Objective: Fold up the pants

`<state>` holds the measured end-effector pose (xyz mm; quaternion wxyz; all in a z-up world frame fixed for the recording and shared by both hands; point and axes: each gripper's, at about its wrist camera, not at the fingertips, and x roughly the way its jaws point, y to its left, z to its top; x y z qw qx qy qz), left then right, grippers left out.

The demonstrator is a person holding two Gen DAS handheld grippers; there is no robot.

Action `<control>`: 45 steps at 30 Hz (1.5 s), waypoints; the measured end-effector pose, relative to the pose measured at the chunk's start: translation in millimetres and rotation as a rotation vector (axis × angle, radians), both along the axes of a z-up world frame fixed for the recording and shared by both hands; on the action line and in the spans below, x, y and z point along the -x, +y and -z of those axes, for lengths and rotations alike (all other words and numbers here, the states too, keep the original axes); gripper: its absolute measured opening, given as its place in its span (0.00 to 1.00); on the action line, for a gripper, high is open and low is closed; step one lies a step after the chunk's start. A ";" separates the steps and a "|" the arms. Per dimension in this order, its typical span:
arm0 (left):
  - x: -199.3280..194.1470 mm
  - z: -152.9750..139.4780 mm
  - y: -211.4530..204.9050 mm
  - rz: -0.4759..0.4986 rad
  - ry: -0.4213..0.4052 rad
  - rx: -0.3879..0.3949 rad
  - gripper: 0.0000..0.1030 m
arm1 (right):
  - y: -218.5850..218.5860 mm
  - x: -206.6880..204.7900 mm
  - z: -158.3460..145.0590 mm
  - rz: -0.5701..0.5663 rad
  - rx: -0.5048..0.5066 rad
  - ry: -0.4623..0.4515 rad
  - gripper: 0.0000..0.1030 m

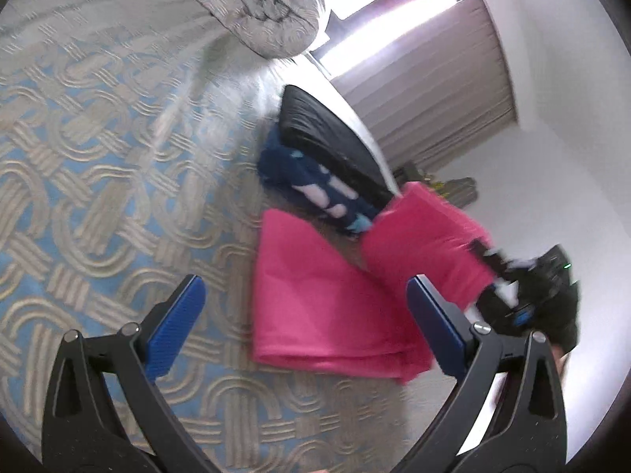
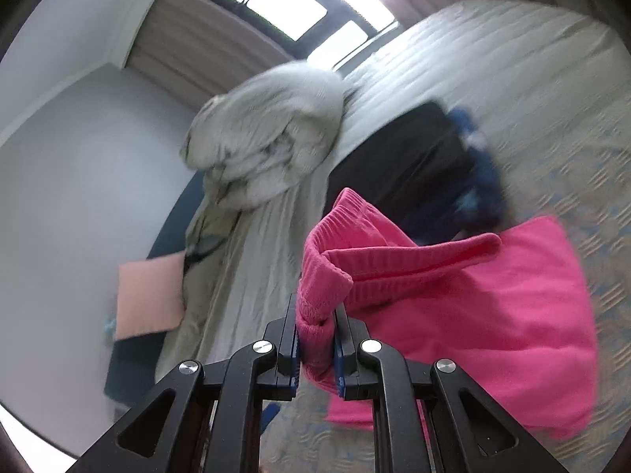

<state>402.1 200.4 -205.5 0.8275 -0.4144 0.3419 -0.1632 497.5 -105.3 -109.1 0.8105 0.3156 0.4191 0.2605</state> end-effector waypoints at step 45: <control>-96.1 62.4 -43.4 0.360 0.201 0.397 0.99 | 62.5 39.7 97.5 -0.231 0.047 0.070 0.50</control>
